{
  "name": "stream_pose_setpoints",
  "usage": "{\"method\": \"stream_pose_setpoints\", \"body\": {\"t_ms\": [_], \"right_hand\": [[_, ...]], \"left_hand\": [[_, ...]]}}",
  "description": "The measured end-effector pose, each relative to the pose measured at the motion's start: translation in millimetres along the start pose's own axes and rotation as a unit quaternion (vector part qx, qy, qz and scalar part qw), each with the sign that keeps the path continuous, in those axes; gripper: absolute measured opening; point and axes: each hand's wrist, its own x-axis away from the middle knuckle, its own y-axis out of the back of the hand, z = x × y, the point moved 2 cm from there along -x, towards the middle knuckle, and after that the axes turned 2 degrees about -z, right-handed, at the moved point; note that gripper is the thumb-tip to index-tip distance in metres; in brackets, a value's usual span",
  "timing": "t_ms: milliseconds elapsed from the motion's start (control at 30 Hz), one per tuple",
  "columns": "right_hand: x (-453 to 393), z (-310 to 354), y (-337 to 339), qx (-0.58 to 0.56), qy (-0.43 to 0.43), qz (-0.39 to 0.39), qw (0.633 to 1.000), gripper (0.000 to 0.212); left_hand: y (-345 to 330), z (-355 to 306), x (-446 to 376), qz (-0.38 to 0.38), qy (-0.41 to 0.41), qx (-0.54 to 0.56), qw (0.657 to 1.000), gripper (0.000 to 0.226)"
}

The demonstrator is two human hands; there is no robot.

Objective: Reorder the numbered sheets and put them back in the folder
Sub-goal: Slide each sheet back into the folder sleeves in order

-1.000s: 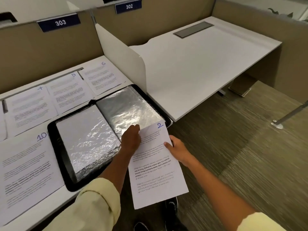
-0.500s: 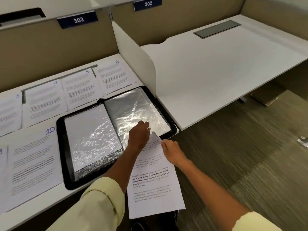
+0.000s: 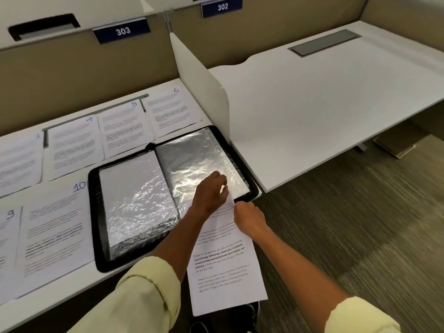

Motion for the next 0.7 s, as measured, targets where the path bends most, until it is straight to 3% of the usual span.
{"method": "stream_pose_setpoints", "body": {"t_ms": [100, 267, 533, 700], "right_hand": [[-7, 3, 4, -0.003, -0.010, 0.007, 1.000, 0.020], [-20, 0, 7, -0.125, -0.046, 0.010, 0.991, 0.031], [-14, -27, -6, -0.332, -0.070, 0.009, 0.940, 0.033], [-3, -35, -12, -0.348, -0.049, -0.024, 0.936, 0.039]], "left_hand": [[-2, -1, 1, -0.005, -0.003, -0.006, 1.000, 0.008], [-7, 1, 11, -0.002, -0.004, 0.011, 1.000, 0.008], [-16, 40, 53, 0.132, 0.093, -0.066, 0.985, 0.069], [-25, 42, 66, 0.165, 0.078, -0.114, 0.977, 0.064]]}}
